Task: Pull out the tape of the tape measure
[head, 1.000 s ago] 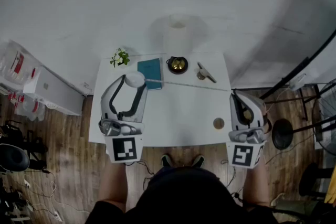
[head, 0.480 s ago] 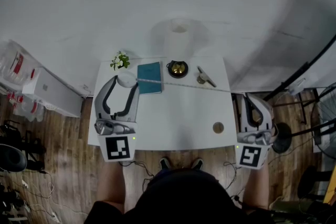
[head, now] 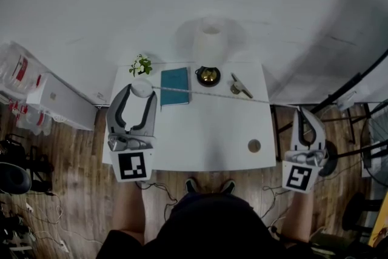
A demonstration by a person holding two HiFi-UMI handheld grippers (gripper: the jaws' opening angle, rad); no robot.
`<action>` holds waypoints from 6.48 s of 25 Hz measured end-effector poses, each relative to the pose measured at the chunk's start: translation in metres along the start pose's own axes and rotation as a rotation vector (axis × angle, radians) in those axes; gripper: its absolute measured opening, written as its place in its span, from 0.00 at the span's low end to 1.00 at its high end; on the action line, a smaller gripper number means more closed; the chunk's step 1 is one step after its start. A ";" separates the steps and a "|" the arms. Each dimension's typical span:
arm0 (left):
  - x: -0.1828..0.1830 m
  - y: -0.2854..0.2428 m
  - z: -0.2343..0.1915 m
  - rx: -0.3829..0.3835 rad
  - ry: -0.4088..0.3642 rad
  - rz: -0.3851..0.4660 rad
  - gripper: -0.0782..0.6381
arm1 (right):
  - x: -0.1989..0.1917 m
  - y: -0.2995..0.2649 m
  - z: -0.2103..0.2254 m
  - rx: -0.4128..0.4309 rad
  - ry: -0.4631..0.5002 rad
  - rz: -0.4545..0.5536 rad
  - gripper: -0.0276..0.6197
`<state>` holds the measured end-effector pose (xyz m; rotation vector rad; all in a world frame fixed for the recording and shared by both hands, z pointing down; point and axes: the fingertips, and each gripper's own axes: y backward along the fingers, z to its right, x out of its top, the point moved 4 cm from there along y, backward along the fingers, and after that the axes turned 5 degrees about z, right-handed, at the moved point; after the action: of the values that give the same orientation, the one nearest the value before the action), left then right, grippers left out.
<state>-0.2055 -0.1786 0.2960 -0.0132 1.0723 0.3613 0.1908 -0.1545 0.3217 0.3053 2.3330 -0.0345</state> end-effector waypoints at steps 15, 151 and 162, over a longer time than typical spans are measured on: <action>-0.014 0.004 0.000 -0.019 0.039 -0.006 0.41 | 0.000 -0.002 -0.006 0.005 0.043 -0.036 0.06; 0.087 0.060 0.030 0.107 0.264 0.111 0.13 | 0.090 -0.007 0.009 0.099 -0.408 0.482 0.05; 0.084 0.055 0.041 0.167 0.259 0.071 0.13 | 0.069 -0.019 0.017 0.135 -0.425 0.495 0.05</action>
<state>-0.1510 -0.0954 0.2530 0.1304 1.3593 0.3385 0.1516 -0.1607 0.2601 0.8485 1.7874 -0.0124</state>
